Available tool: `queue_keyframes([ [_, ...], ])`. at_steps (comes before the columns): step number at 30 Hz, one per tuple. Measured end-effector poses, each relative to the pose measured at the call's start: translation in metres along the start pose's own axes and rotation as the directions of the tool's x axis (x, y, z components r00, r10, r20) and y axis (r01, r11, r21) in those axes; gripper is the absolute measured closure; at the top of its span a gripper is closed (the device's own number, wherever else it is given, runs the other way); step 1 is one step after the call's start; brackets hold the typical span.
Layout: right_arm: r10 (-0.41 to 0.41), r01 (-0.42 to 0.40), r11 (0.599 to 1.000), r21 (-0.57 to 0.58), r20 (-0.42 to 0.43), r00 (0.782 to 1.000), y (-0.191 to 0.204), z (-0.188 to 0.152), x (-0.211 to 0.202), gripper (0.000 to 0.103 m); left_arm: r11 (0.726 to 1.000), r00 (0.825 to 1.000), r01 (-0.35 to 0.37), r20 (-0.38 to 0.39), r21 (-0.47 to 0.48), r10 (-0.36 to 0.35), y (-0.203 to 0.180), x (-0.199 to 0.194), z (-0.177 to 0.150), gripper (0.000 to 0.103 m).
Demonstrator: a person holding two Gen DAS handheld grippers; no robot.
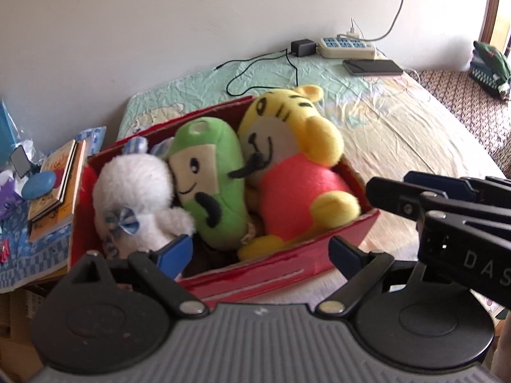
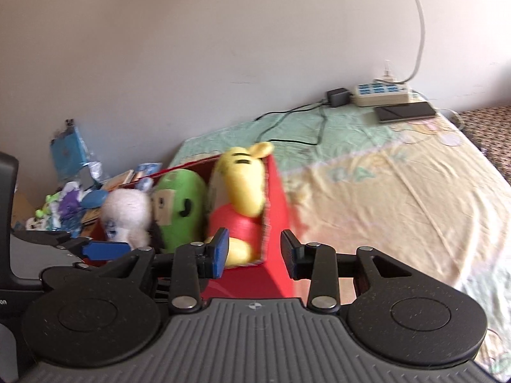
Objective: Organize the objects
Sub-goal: 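Withdraw both grippers up and away from the box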
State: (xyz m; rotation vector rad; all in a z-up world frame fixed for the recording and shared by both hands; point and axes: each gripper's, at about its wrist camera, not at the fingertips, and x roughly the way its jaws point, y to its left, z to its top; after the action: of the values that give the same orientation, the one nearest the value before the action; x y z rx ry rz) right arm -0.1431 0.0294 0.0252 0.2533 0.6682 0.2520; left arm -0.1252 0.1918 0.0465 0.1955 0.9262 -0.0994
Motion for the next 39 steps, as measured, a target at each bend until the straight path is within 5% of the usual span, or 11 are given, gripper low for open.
queue_keyframes([
  [11,-0.129,0.131,0.989,0.063,-0.035,0.991,-0.024,-0.014,-0.006,0.063,0.999,0.998,-0.012,-0.059,0.04,0.014,-0.041,0.006,-0.007,0.01],
  [27,-0.326,0.335,0.936,0.112,-0.093,0.941,-0.05,-0.024,-0.006,0.049,0.992,0.985,0.112,-0.137,0.059,-0.103,-0.074,0.032,-0.012,0.01],
  [39,-0.34,0.35,0.931,0.102,-0.099,0.935,-0.043,-0.009,-0.002,0.044,0.992,0.988,0.079,-0.142,0.093,-0.066,-0.074,0.03,0.001,0.01],
])
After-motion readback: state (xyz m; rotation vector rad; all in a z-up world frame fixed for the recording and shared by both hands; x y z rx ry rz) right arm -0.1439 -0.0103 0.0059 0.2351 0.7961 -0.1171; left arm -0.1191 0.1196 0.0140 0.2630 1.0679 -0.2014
